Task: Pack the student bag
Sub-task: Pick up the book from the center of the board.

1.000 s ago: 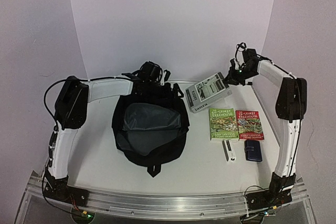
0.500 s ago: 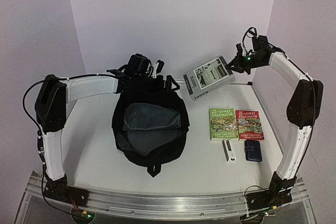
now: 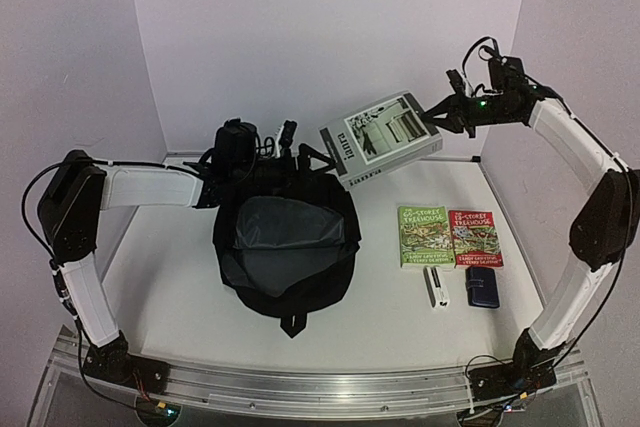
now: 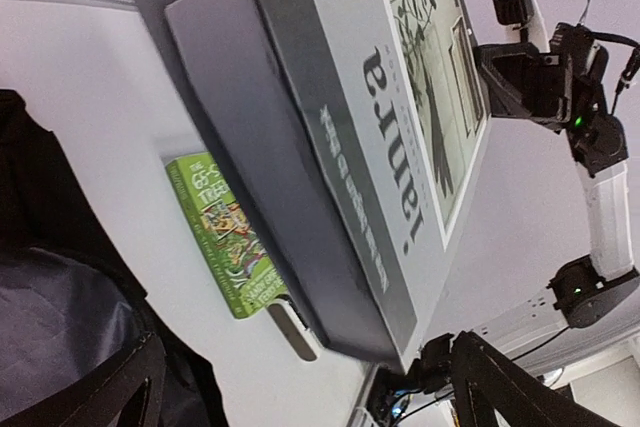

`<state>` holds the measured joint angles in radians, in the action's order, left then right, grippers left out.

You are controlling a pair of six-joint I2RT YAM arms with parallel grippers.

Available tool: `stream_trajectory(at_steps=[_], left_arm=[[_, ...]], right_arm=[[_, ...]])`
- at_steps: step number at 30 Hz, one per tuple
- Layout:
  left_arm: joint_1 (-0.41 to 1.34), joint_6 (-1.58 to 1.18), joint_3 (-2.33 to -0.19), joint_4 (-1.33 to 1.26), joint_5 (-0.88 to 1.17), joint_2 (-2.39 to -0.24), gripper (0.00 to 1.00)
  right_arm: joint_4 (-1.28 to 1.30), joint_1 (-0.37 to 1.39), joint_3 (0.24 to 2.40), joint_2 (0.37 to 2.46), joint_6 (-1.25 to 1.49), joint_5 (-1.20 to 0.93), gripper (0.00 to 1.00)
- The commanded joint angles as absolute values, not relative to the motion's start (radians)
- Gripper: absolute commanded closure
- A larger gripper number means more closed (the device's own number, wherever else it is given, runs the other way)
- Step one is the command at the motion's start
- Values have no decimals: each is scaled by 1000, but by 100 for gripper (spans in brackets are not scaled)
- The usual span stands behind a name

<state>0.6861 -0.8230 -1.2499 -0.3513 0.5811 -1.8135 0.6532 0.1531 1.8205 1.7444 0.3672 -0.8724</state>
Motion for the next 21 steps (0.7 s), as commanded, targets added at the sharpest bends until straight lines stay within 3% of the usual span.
stream_trajectory(at_steps=[1,7,11,16,21], left_arm=[[683,-979,-1195,-635,666,-1768,1],[684,-1152,-1115,-931,717,-1787,12],[685,-1182,-1074,-1010,715,-1775,27],[693,-1201,-1071,-1060,732,-1776,55],[695,-1226,-1037,-1095,714,-1773,68]], right_arm=[[573,193,1781,1658,410,-958,100],[536,232,1730,1622,425,-981,100],[521,239,1699,1614,426,-991,100],[492,254,1661,1622,438,-1019,100],[459,276,1629,1624,454,-1034,100]])
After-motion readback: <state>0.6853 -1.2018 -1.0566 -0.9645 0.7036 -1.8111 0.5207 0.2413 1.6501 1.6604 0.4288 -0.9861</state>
